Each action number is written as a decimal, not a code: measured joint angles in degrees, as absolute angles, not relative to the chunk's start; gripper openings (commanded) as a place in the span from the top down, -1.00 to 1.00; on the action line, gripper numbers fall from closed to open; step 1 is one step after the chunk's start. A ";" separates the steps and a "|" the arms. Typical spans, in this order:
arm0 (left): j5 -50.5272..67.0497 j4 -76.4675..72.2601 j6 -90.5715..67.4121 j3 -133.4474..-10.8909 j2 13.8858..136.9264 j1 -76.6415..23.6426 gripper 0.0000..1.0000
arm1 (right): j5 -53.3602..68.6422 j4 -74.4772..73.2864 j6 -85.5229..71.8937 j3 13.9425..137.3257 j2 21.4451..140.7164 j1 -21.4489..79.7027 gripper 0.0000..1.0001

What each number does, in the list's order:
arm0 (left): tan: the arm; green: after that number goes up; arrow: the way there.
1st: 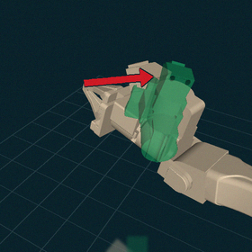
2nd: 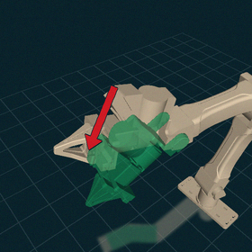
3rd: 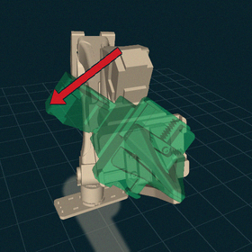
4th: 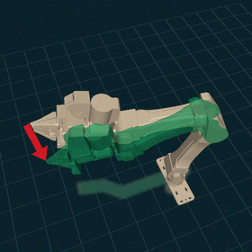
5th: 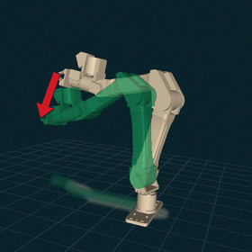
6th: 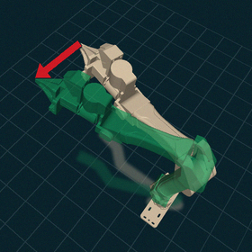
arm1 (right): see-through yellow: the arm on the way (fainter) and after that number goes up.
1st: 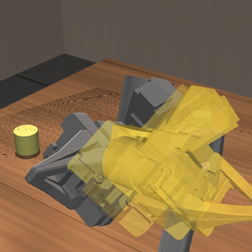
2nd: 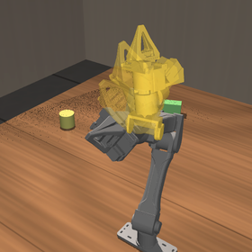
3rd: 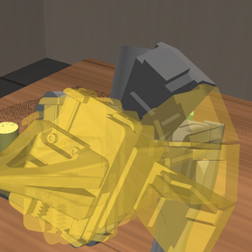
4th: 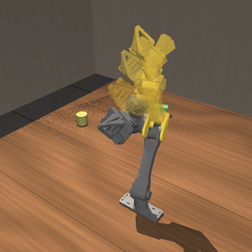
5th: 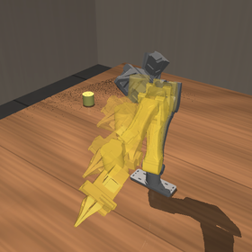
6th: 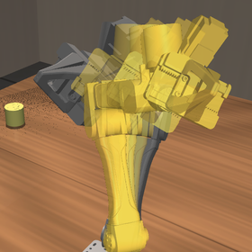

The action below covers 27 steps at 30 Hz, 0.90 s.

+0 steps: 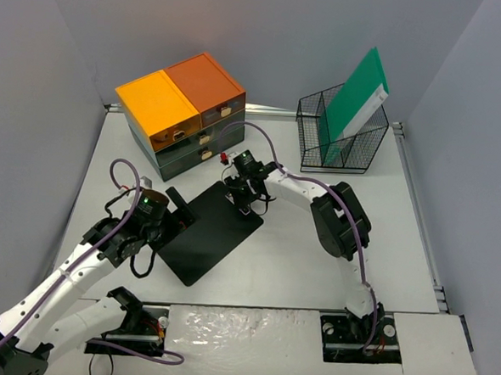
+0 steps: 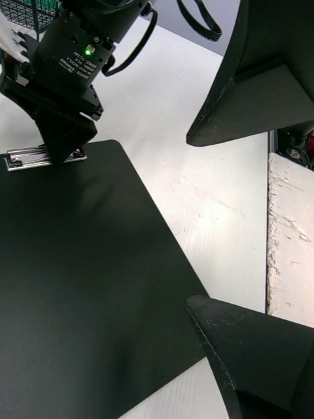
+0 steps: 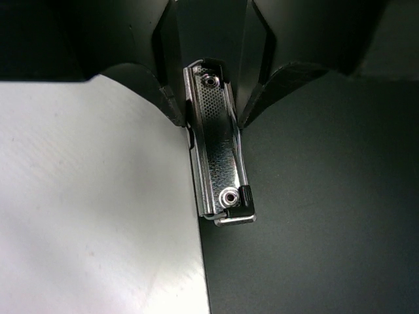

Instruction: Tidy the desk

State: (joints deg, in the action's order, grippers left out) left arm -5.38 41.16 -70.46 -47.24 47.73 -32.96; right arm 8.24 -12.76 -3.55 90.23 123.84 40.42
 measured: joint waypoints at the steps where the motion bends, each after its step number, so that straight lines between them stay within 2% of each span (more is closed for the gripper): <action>1: -5.37 41.04 -70.46 -47.24 47.89 -32.97 -0.94 | 8.06 -12.69 -4.22 89.49 123.33 40.42 0.68; 4: -5.33 40.75 -70.43 -47.24 48.36 -32.95 -0.94 | 7.26 -12.86 -6.30 86.78 121.44 40.42 0.76; 22: -3.96 38.10 -69.11 -48.54 54.66 -32.97 -0.94 | 5.16 -15.45 -17.91 71.71 110.26 39.72 0.85; 23: -3.88 37.96 -69.03 -48.70 55.04 -32.97 -0.94 | 5.13 -15.50 -18.62 70.75 109.57 39.73 0.81; 27: -3.62 37.25 -68.75 -49.17 56.70 -32.97 -0.94 | 4.92 -15.92 -20.25 68.34 107.69 39.98 0.34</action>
